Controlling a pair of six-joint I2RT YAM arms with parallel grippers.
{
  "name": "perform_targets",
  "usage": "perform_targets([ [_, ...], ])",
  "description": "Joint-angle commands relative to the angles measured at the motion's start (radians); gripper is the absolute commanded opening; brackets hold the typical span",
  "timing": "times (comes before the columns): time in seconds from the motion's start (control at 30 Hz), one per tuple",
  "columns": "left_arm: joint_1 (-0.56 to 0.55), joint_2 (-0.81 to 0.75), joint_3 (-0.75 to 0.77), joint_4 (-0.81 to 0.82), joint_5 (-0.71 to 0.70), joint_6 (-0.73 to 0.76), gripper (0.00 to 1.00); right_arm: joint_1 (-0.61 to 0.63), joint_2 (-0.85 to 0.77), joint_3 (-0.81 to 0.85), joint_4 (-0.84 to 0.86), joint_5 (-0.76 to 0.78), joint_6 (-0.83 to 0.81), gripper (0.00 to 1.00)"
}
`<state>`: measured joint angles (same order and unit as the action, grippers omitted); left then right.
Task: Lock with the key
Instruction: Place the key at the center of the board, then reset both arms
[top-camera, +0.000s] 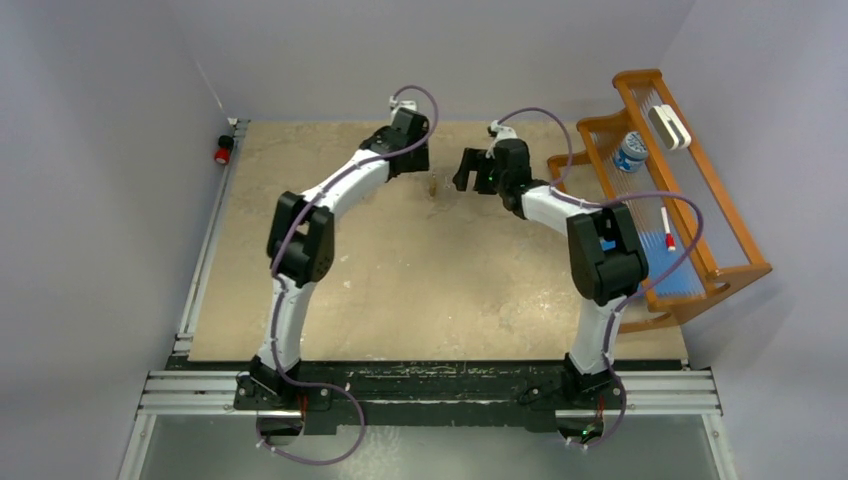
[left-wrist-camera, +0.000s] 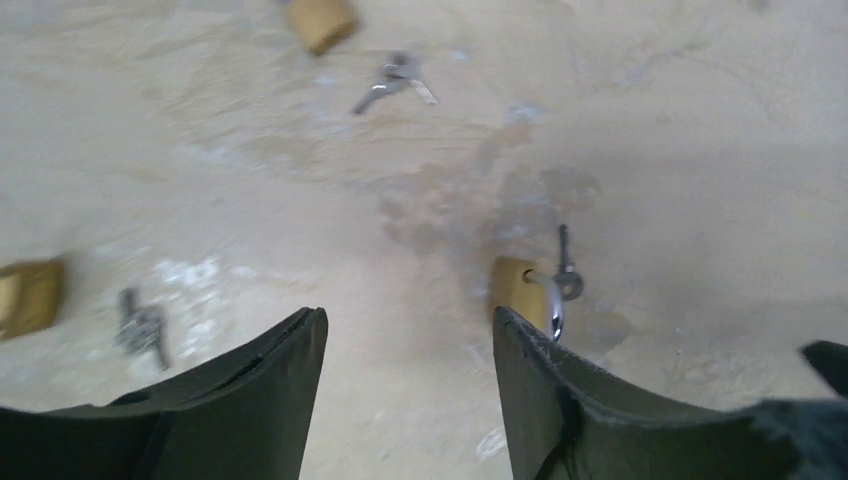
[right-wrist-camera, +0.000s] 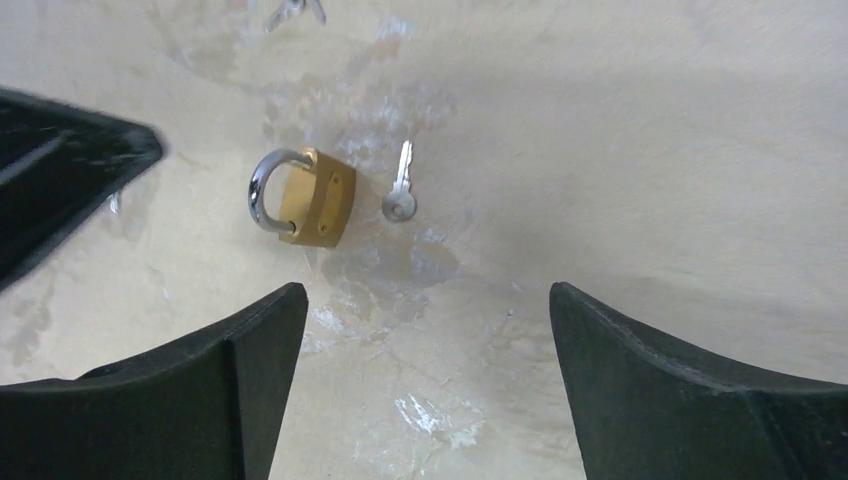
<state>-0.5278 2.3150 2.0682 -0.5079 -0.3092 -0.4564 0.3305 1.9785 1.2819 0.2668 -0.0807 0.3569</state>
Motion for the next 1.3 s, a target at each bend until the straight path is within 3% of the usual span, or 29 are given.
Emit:
perform_targets([
  [0.0,0.110,-0.297,-0.226,0.263,0.014,-0.014,0.66,-0.034,-0.125,-0.029,0.030,0.059,0.010,0.95],
  [0.13,0.225,-0.511,-0.482,0.452,0.050,-0.098,0.71,-0.047,-0.211,-0.078,0.031,0.119,0.077,0.99],
  [0.37,0.236,-0.752,-0.661,0.566,-0.131,0.066,0.76,-0.046,-0.358,-0.120,-0.029,0.261,0.128,0.99],
  [0.53,0.250,-0.908,-0.840,0.625,-0.100,0.075,0.78,-0.047,-0.465,-0.117,-0.136,0.337,0.116,0.99],
  [0.67,0.270,-1.031,-0.991,0.616,-0.007,-0.009,0.79,-0.038,-0.579,-0.196,-0.069,0.386,0.081,0.99],
  [0.83,0.272,-1.169,-1.113,0.594,0.068,-0.024,0.81,-0.034,-0.651,-0.264,-0.018,0.427,0.106,0.99],
  [1.0,0.272,-1.305,-1.247,0.725,0.039,0.144,0.82,-0.033,-0.704,-0.288,-0.017,0.437,0.095,0.99],
  [1.13,0.272,-1.347,-1.274,0.782,-0.011,0.240,0.83,-0.034,-0.747,-0.331,0.066,0.423,-0.010,0.99],
  [1.27,0.272,-1.358,-1.310,0.826,0.008,0.242,0.83,-0.030,-0.732,-0.299,0.026,0.426,-0.047,0.99],
])
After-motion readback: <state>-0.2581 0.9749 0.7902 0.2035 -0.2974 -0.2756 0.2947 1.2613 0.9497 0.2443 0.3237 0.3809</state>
